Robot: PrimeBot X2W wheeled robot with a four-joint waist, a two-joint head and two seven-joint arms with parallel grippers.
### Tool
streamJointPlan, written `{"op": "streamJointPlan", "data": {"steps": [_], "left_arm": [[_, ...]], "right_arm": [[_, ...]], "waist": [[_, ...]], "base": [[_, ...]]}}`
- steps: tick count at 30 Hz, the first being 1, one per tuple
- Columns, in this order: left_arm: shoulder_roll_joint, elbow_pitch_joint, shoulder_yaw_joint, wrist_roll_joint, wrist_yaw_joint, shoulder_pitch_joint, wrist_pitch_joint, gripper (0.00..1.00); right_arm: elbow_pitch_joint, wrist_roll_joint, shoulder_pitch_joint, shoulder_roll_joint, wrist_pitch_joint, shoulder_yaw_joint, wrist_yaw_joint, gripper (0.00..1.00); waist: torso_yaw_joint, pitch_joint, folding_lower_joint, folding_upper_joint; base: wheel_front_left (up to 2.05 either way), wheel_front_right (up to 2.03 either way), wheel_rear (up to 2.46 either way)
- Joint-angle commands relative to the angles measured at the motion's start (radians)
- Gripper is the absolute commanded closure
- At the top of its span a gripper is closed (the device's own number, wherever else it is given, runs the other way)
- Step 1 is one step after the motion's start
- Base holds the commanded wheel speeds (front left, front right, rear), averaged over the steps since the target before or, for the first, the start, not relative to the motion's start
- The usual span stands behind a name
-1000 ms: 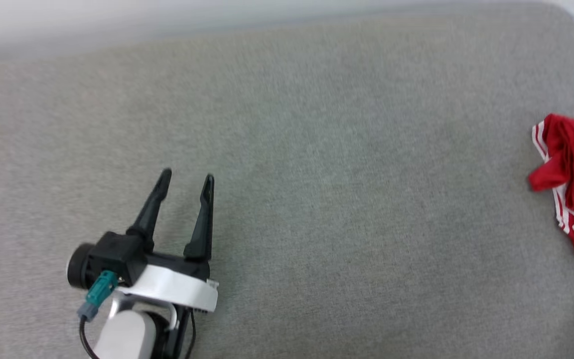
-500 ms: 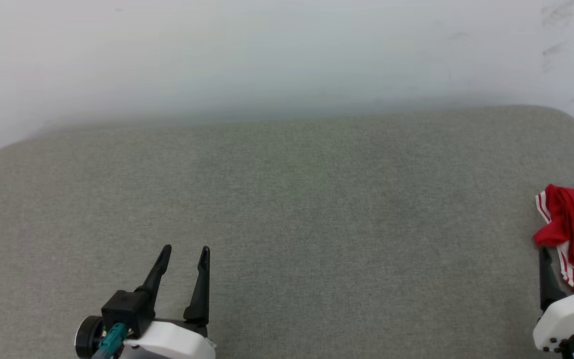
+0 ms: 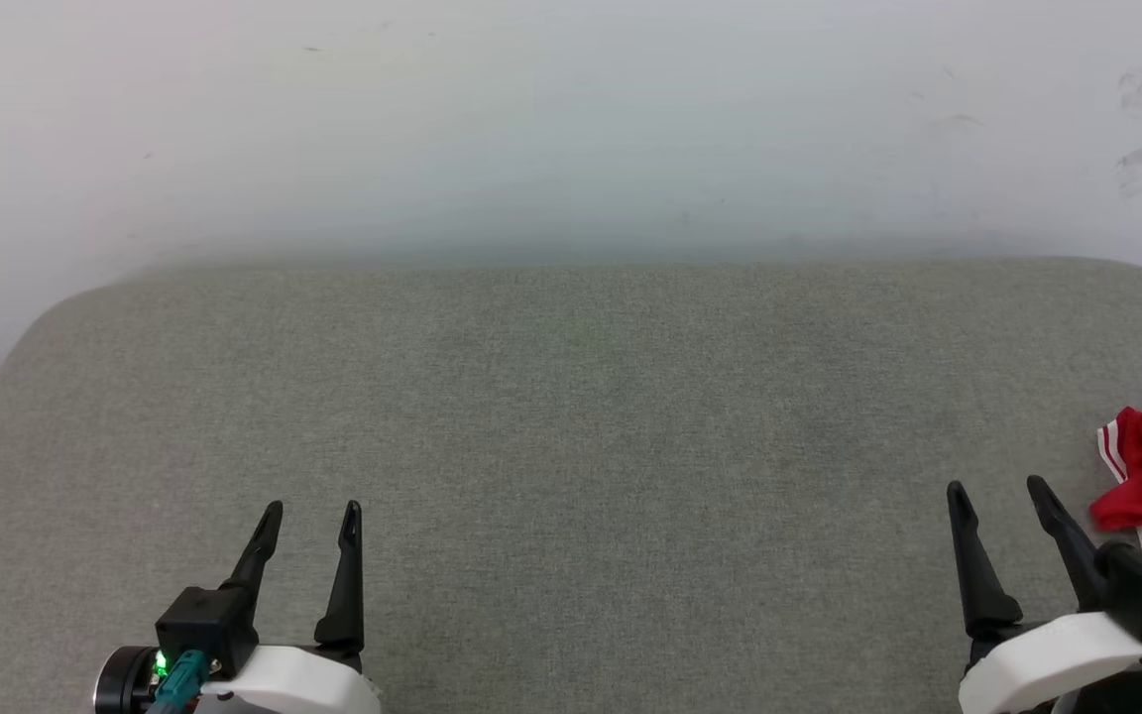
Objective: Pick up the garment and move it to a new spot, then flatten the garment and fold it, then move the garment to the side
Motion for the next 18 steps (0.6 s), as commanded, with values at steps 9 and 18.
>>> {"op": "streamJointPlan", "data": {"steps": [9,18], "left_arm": [[-0.004,0.010,0.028,0.014,-0.003,0.003,-0.002,0.00],[-0.021,0.022,0.039,0.033,-0.020,0.003,-0.002,0.00]], "right_arm": [[-0.101,0.013,0.087,0.007,0.006,0.033,-0.001,0.00],[-0.113,0.009,0.086,0.007,0.001,0.045,-0.001,0.00]], "waist": [[-0.015,0.008,0.0001,0.0000],[-0.018,0.007,0.0001,0.0000]], "base": [[0.00,0.00,0.00],[0.00,0.00,0.00]]}}
